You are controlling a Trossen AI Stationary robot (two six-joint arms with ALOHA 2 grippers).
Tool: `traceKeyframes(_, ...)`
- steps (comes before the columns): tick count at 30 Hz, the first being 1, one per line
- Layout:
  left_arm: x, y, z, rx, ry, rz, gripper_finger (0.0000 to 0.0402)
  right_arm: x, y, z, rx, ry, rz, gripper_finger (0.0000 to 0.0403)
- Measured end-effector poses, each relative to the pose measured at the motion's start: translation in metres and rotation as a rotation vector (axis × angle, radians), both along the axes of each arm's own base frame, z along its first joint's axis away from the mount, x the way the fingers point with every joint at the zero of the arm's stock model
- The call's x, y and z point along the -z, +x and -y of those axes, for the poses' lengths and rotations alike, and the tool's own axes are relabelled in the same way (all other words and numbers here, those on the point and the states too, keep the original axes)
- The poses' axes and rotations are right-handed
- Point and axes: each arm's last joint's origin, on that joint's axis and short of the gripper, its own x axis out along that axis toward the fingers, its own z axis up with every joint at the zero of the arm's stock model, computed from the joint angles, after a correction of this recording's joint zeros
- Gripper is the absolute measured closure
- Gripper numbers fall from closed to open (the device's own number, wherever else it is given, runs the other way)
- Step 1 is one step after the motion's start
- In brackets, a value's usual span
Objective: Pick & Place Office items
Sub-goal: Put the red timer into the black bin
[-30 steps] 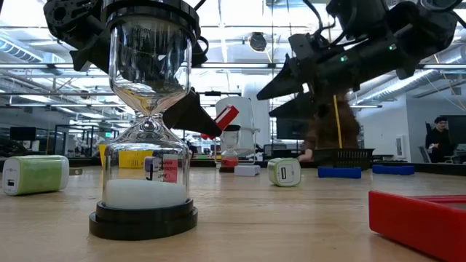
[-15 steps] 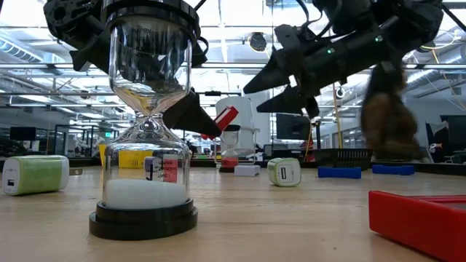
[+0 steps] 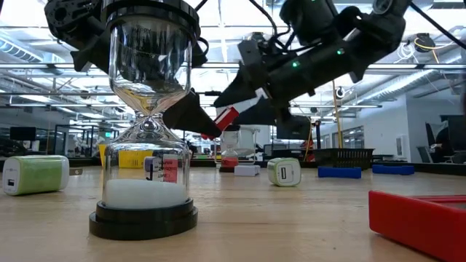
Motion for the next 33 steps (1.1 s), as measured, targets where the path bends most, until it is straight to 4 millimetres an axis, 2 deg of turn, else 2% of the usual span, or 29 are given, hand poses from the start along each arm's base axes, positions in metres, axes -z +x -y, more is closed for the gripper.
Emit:
traceKeyframes(4, 0.000, 0.000, 0.000, 0.000, -0.002, 0.001, 0.0236, 0.001, 0.001, 0.003, -0.024, 0.022, -0.007, 0.0153)
traceKeyframes(15, 0.000, 0.000, 0.000, -0.003, -0.002, 0.005, 0.0236, 0.003, 0.000, 0.002, -0.068, 0.042, -0.035, 0.0268)
traceKeyframes(21, 0.000, 0.000, -0.001, -0.029, 0.010, 0.008, 0.0231, 0.002, 0.001, 0.004, -0.060, 0.031, -0.025, 0.0308)
traceKeyframes(24, -0.001, 0.000, -0.001, -0.048, 0.000, 0.020, 0.0210, 0.003, 0.000, 0.005, -0.065, 0.012, -0.034, 0.0315)
traceKeyframes(27, -0.001, -0.001, 0.000, -0.046, -0.022, 0.025, 0.0172, 0.002, 0.001, 0.005, -0.076, -0.011, -0.035, 0.0320)
traceKeyframes(33, -0.017, -0.009, -0.001, -0.015, -0.058, 0.007, 0.0101, 0.003, 0.000, 0.005, -0.088, -0.039, -0.047, 0.0340)
